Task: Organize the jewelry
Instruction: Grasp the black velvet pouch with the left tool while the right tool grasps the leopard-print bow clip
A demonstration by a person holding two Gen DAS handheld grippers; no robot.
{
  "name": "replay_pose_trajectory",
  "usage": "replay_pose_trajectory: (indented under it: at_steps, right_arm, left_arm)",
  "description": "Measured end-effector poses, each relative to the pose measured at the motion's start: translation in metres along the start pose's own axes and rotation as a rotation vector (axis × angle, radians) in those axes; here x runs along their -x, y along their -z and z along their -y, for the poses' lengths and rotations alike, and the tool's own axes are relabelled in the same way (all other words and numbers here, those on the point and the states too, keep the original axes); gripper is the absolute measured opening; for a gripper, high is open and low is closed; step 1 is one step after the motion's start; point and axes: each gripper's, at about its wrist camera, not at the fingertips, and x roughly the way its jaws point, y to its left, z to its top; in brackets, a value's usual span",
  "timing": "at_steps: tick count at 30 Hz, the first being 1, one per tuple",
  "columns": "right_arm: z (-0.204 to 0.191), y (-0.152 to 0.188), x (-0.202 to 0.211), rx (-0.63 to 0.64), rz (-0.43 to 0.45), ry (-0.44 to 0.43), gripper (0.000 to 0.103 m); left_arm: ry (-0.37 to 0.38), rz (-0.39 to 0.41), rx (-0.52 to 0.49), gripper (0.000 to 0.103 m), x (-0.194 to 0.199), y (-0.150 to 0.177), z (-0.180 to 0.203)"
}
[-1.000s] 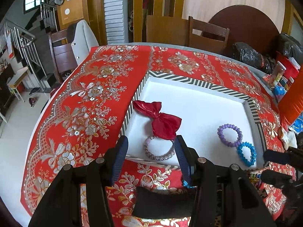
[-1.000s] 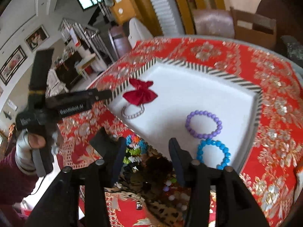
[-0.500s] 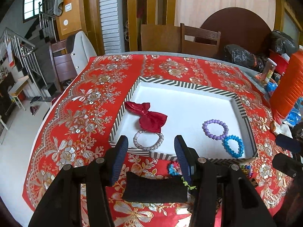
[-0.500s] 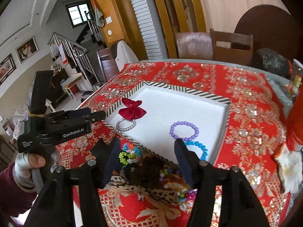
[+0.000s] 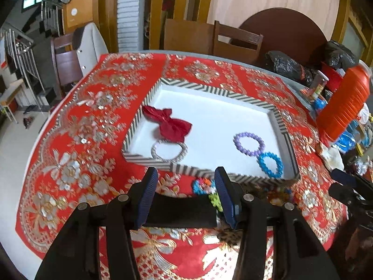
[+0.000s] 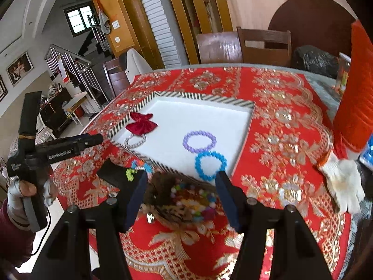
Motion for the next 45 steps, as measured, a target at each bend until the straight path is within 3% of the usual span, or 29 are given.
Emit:
replay_pose_trajectory:
  at_steps: [6,11,19,25,27,28,30,32,37,45]
  right_arm:
    - [0.002,0.007,-0.011,-0.007,-0.047,-0.065,0.061]
    - [-0.018,0.005,-0.037,0.058,-0.102,-0.078,0.051]
    - [-0.044,0.01,-0.085,0.153,-0.186,-0.076,0.05]
    - [-0.047,0.008,-0.112,0.157,-0.216,-0.074,0.05]
    - [-0.049,0.009,-0.118,0.17,-0.224,-0.078,0.04]
    - [-0.051,0.01,-0.119,0.177,-0.227,-0.079,0.024]
    - [-0.051,0.011,-0.118,0.183,-0.217,-0.08,0.02]
    - [-0.051,0.01,-0.114,0.183,-0.202,-0.087,0.009]
    - [-0.042,0.006,-0.104,0.147,-0.178,-0.11,0.008]
    - [-0.039,0.006,-0.106,0.122,-0.196,-0.141,0.009]
  left_arm:
    - [0.041,-0.044,0.038,0.062,-0.005,0.008,-0.01]
    - [0.044,-0.081,0.093,0.062,-0.012,0.012,-0.028]
    - [0.092,-0.112,0.139,0.062,-0.016,0.018,-0.04]
    - [0.116,-0.145,0.193,0.062,-0.024,0.02,-0.051]
    - [0.131,-0.16,0.223,0.062,-0.03,0.021,-0.056]
    - [0.137,-0.167,0.235,0.062,-0.033,0.021,-0.059]
    - [0.156,-0.186,0.272,0.062,-0.04,0.024,-0.065]
    - [0.175,-0.202,0.309,0.062,-0.047,0.027,-0.072]
    - [0.241,-0.23,0.361,0.063,-0.059,0.035,-0.08]
    - [0.235,-0.242,0.368,0.065,-0.062,0.034,-0.085]
